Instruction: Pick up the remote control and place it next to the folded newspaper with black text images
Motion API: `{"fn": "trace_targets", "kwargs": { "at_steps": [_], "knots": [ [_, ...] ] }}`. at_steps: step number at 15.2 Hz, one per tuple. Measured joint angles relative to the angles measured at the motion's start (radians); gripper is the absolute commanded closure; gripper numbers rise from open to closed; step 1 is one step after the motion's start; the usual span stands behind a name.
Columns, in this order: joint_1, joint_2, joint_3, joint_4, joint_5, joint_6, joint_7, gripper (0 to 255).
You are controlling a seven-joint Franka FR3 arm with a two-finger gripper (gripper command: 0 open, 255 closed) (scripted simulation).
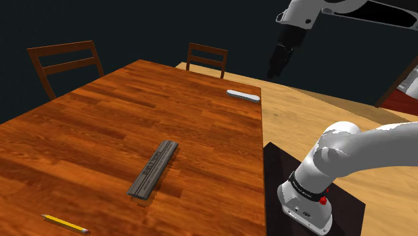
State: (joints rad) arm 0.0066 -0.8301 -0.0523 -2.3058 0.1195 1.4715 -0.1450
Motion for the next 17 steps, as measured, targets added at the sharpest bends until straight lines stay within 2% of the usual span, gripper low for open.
{"fn": "trace_targets", "kwargs": {
  "at_steps": [2,6,12,17],
  "knots": [
    [-0.001,0.005,-0.008,-0.004,-0.008,0.008,-0.013,0],
    [-0.008,0.053,-0.061,-0.044,-0.062,0.088,-0.106,0],
    [-0.016,0.178,-0.153,-0.06,-0.138,0.226,-0.258,0],
    [-0.012,0.314,-0.219,-0.05,-0.175,0.354,-0.37,0]
  ]
}}
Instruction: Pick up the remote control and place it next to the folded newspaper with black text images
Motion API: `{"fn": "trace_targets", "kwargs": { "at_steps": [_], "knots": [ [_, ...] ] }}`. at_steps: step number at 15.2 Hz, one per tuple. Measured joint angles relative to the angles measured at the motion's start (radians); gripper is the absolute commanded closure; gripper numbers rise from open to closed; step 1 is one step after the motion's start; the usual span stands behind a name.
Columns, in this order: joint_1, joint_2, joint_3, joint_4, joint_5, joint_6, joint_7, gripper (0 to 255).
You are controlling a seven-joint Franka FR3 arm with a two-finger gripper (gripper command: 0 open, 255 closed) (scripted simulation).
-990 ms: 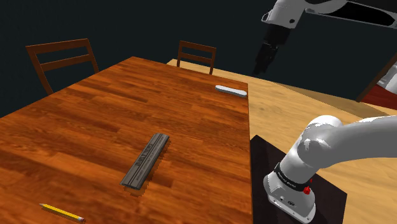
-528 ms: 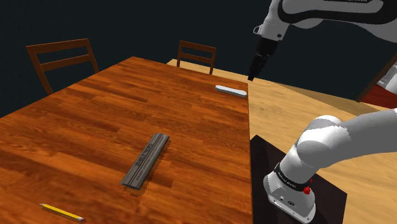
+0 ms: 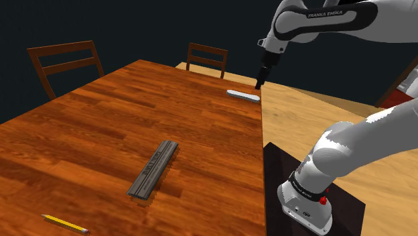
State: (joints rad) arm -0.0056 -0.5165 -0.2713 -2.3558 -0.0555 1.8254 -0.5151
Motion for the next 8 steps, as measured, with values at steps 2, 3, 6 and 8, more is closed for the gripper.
{"fn": "trace_targets", "kwargs": {
  "at_steps": [2,3,6,8],
  "knots": [
    [-0.001,0.07,-0.037,0.023,-0.011,0.048,-0.059,0],
    [-0.001,0.097,-0.05,0.027,-0.015,0.073,-0.082,0],
    [0.0,0.191,-0.092,0.057,-0.017,0.139,-0.159,0],
    [0.002,0.26,-0.119,0.085,-0.01,0.182,-0.212,0]
  ]
}}
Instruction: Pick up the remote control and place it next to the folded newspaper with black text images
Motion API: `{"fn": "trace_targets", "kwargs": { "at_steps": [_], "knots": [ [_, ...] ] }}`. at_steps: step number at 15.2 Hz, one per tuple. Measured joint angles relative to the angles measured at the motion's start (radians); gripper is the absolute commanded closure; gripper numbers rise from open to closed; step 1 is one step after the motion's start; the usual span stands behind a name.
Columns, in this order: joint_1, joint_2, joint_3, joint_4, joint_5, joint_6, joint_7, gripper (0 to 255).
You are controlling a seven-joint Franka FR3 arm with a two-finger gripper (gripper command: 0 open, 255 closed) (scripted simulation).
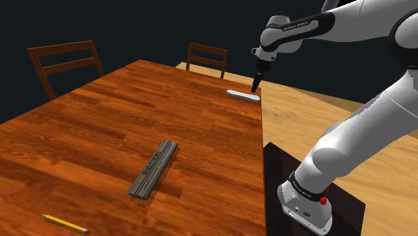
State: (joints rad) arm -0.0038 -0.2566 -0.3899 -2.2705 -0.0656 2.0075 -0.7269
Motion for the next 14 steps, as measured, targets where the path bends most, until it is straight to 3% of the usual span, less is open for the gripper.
{"fn": "trace_targets", "kwargs": {
  "at_steps": [6,12,14],
  "knots": [
    [-0.003,0.244,-0.057,0.143,0.07,0.099,-0.168,0],
    [-0.046,0.476,-0.067,0.32,0.162,0.147,-0.325,0],
    [-0.054,0.513,-0.062,0.332,0.178,0.169,-0.344,0]
  ]
}}
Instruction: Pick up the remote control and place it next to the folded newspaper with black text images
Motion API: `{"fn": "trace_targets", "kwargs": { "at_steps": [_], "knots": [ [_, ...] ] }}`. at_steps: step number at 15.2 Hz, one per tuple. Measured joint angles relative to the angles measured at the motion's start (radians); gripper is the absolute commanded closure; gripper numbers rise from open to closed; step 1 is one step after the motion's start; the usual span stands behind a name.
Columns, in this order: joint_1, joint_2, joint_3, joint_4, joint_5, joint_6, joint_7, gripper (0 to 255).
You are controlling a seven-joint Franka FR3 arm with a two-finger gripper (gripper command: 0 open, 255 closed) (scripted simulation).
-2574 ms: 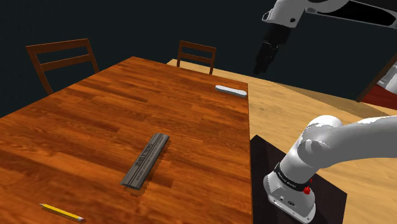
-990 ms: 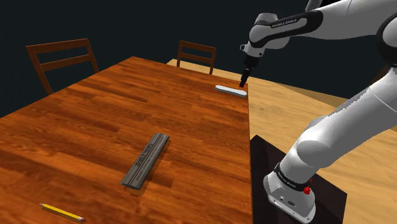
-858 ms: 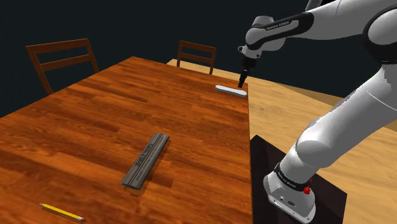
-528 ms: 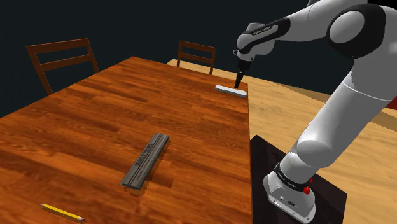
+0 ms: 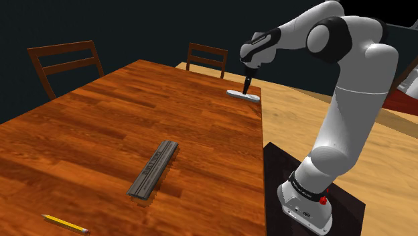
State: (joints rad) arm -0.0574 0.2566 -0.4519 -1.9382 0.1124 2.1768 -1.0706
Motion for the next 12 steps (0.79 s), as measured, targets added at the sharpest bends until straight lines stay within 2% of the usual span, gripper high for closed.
{"fn": "trace_targets", "kwargs": {
  "at_steps": [7,12],
  "knots": [
    [-0.011,0.056,0.011,-0.018,0.031,0.069,-0.023,0],
    [-0.012,0.059,0.012,-0.02,0.033,0.074,-0.025,0]
  ]
}}
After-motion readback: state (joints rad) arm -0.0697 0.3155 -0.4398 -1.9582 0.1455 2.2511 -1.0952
